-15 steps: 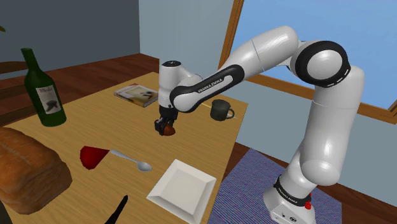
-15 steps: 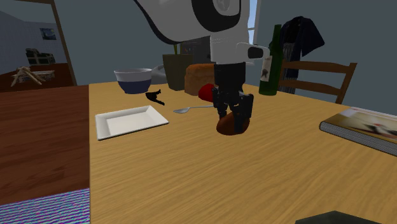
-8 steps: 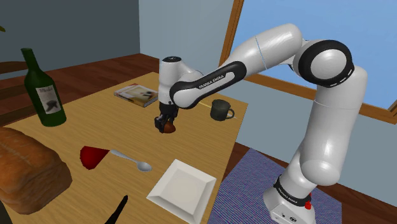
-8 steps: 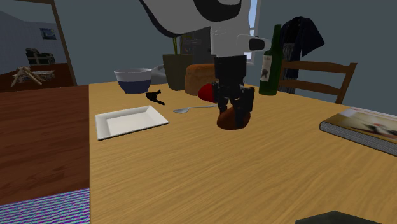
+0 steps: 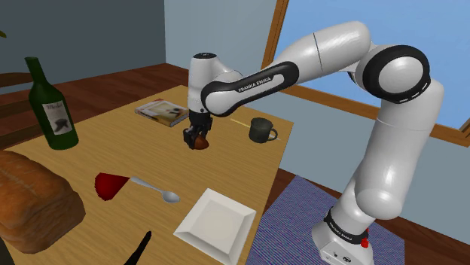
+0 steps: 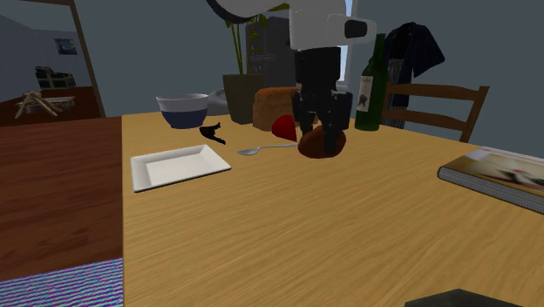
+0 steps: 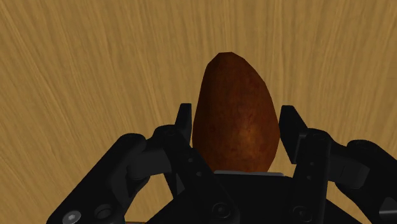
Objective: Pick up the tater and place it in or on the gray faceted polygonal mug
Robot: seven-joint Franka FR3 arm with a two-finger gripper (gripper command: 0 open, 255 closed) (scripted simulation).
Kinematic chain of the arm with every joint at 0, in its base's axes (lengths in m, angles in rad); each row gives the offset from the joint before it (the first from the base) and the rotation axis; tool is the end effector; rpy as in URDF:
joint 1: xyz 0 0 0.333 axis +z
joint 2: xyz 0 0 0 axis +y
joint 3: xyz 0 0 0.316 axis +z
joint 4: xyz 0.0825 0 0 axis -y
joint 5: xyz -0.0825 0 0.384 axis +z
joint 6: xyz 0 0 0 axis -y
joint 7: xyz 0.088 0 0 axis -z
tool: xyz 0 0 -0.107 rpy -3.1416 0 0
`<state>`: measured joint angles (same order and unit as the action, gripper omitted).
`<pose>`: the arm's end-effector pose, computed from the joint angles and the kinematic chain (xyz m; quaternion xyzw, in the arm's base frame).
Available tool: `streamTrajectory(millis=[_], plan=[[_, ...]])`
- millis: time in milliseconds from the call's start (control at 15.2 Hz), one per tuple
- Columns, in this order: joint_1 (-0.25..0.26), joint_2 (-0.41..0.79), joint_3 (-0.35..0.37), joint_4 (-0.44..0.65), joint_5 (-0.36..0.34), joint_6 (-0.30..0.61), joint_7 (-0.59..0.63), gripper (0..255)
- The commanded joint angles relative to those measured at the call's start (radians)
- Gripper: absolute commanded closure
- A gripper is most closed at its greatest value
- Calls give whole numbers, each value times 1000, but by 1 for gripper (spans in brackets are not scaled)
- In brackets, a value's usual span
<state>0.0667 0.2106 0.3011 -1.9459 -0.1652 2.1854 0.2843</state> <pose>0.5675 0.2048 0.3823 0.9955 0.0842 0.0312 0.0290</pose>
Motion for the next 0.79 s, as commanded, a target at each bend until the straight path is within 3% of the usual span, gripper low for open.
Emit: streamTrajectory(millis=[0, 726], plan=[[-1, -13, 2, 12, 7, -25, -5, 255], [-4, -64, 8, 99, 34, -159, -30, 255]])
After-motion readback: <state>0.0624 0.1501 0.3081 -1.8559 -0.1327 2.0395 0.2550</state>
